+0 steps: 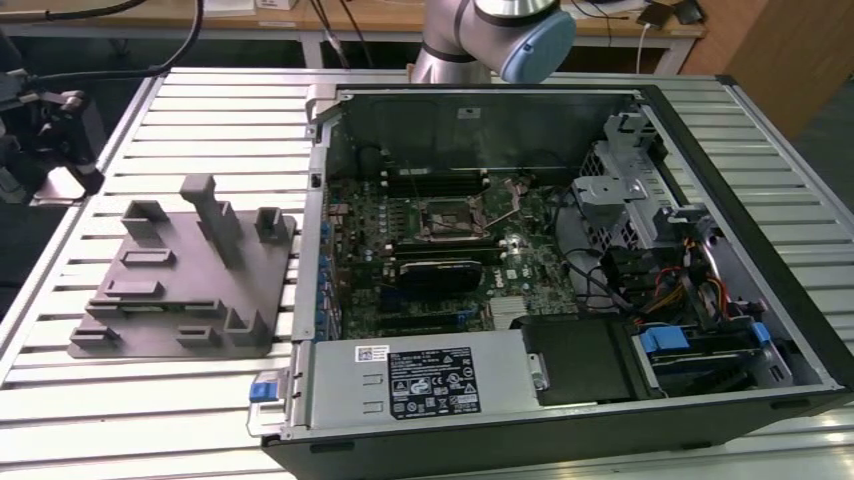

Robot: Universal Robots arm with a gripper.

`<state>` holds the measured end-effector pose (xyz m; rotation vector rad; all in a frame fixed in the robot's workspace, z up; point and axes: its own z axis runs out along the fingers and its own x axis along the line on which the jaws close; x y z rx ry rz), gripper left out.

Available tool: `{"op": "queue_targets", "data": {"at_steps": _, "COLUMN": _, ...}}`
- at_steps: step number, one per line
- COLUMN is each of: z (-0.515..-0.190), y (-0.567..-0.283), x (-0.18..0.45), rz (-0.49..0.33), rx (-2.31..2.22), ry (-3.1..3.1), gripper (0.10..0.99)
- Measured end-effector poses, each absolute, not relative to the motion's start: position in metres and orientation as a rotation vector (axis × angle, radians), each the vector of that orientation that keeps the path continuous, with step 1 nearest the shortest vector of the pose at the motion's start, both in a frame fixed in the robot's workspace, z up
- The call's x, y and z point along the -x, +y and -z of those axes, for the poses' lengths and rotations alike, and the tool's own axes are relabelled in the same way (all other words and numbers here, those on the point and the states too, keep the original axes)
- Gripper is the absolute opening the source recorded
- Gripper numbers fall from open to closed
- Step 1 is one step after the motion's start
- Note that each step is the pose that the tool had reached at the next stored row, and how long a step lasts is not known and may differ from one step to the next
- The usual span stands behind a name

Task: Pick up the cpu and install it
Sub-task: 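Pick up the cpu and move it towards the insertion slot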

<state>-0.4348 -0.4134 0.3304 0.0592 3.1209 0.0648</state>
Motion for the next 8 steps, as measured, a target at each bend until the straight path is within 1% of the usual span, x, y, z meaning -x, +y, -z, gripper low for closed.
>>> {"op": "queue_targets", "data": {"at_steps": 8, "z": -0.348, "y": -0.413, "x": 0.435, "rz": -0.065, "rx": -0.059, "ry": 3.121, "gripper": 0.541}}
